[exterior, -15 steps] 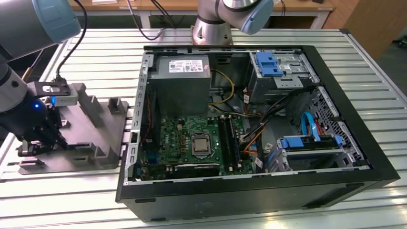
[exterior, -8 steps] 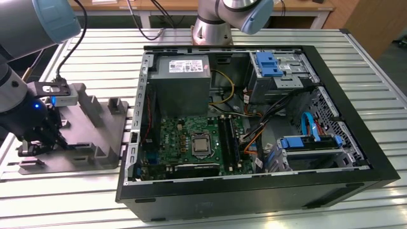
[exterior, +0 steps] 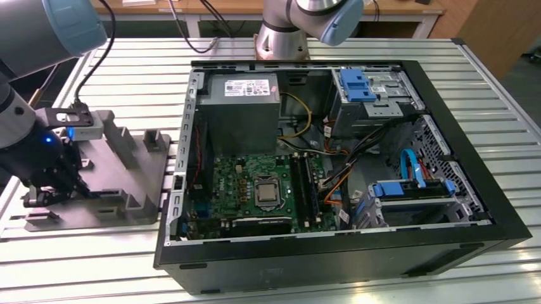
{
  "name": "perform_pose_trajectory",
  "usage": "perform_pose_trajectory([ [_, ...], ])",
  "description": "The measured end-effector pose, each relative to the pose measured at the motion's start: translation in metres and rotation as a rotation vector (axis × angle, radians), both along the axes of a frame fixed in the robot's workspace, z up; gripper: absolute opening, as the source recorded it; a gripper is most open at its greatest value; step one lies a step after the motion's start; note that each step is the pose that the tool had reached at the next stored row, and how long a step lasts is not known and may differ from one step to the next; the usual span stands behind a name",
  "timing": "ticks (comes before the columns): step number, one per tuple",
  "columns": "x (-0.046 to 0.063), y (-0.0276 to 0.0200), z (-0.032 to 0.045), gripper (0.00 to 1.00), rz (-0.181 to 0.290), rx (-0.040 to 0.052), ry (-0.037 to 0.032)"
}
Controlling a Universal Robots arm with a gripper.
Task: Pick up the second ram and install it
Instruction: 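Pick up the second ram and move it above second insertion slot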
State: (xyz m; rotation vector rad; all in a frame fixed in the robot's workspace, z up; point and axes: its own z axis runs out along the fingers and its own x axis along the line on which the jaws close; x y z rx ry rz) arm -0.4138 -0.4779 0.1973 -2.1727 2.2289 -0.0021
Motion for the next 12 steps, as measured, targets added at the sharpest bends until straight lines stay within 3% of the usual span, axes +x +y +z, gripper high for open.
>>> perform_pose_trajectory([
  [6, 0.000, -0.0001, 0.0132, 0.14, 0.000, -0.0003, 0.0005],
  [12, 0.000, -0.0001, 0.0200, 0.14, 0.000, 0.0000, 0.0006],
])
